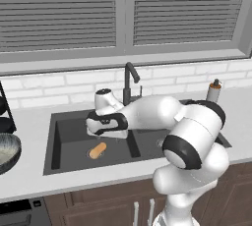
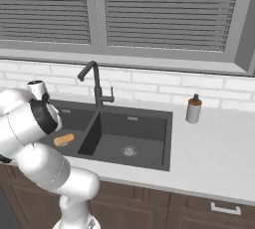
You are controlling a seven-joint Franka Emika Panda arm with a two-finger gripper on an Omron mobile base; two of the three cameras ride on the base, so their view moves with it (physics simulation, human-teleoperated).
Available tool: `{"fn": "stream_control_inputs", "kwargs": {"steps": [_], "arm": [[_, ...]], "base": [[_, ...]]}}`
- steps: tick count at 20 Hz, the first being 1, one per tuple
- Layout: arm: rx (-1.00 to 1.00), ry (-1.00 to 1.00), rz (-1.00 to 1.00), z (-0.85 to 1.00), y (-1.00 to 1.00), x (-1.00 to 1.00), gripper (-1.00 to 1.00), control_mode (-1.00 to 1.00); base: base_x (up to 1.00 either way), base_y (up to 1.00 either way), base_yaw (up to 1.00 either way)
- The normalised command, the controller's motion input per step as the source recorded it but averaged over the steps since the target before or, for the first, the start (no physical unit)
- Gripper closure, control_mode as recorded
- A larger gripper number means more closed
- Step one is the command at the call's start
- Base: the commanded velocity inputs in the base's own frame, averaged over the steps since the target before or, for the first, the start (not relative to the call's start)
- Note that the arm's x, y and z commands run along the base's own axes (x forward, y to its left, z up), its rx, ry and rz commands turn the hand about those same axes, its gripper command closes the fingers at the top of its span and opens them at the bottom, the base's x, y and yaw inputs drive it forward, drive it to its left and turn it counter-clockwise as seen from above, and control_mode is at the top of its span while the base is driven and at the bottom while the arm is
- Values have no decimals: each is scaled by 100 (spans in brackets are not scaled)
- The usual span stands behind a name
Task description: Pick the squash from the sink and place it in the bowl. Then pick the bowl and place it in the microwave. Then close the microwave door and press the start button.
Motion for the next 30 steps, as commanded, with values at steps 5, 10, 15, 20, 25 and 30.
{"fn": "stream_control_inputs", "kwargs": {"steps": [5,10,15,20,25,30], "arm": [[0,0,-6,-16,0,0,-100,-100],[-3,0,-8,-12,16,14,-100,-100],[0,0,-7,-8,8,12,-100,-100],[-1,0,-7,-6,3,8,-100,-100],[-1,0,-5,-6,0,23,-100,-100],[-4,0,-2,-30,0,8,-100,-100]], "base": [[0,0,0],[0,0,0],[0,0,0],[0,0,0],[0,0,0],[0,0,0]]}}
